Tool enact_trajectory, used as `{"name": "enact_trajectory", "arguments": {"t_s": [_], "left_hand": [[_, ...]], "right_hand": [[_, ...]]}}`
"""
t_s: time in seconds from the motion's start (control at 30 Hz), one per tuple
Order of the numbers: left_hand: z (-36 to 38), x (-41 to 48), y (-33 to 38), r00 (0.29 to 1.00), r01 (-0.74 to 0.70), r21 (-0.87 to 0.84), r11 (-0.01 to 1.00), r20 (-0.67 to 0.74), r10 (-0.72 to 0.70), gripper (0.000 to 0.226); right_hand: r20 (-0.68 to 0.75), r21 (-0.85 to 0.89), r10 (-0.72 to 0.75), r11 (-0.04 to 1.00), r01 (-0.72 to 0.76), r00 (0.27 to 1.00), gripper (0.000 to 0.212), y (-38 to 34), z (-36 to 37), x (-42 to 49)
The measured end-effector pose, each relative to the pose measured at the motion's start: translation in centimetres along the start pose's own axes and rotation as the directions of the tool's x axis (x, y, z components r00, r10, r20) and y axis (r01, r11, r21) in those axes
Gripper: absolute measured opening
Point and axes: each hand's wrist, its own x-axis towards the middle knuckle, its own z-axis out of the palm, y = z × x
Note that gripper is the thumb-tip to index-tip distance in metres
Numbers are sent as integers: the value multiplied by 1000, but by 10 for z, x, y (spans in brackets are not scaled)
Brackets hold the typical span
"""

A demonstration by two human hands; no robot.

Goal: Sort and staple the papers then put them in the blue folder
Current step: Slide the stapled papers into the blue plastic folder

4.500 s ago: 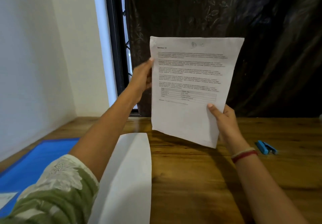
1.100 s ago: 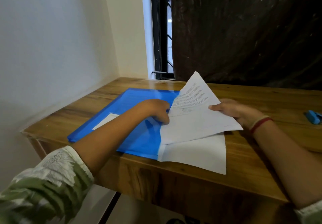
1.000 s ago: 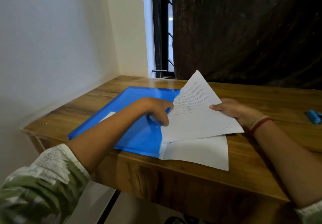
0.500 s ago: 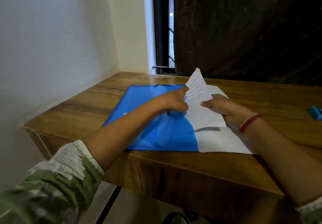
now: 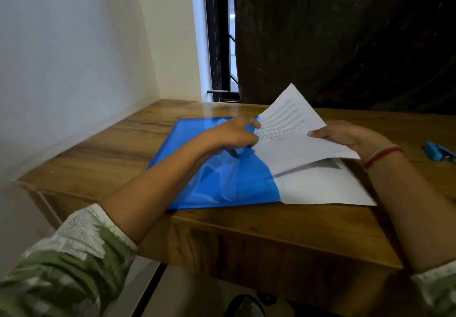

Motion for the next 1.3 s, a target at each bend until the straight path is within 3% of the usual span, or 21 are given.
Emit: {"name": "enact_trajectory", "arguments": {"t_s": [0.2, 0.47, 0.57, 0.67, 0.73, 0.83, 0.93, 1.03, 1.3], "left_hand": [[9, -3, 6, 988, -108, 111, 988, -101, 119, 48], [44, 1, 9, 946, -206, 235, 950, -201, 255, 48], [57, 3, 12, 953, -205, 300, 932, -158, 260, 48], [51, 7, 8, 970, -201, 235, 951, -88, 226, 49], [36, 10, -3, 975, -197, 171, 965, -65, 211, 51], [2, 16, -38, 981, -145, 253, 956, -89, 173, 50], [-34, 17, -86, 981, 46, 388, 921, -189, 30, 57], [-49, 13, -120, 974, 171, 301, 938, -193, -116, 68], [-22, 24, -118, 958, 101, 126, 987, -278, -63, 61]], "right_hand": [[56, 63, 65, 996, -68, 996, 27, -8, 41, 8], [122, 171, 57, 982, -77, 991, 24, -17, 72, -4], [76, 217, 55, 974, -71, 996, 49, -13, 76, -2], [3, 321, 51, 946, -50, 999, 66, -6, 69, 7], [-5, 345, 74, 936, -68, 997, 56, -3, 62, 10], [-29, 359, 110, 929, -93, 993, 36, 1, 53, 16], [-58, 328, 93, 942, -69, 994, 31, 1, 51, 17], [-48, 323, 79, 945, -60, 996, 31, 0, 51, 17], [34, 292, 56, 954, -63, 998, 16, 4, 38, 14]]}}
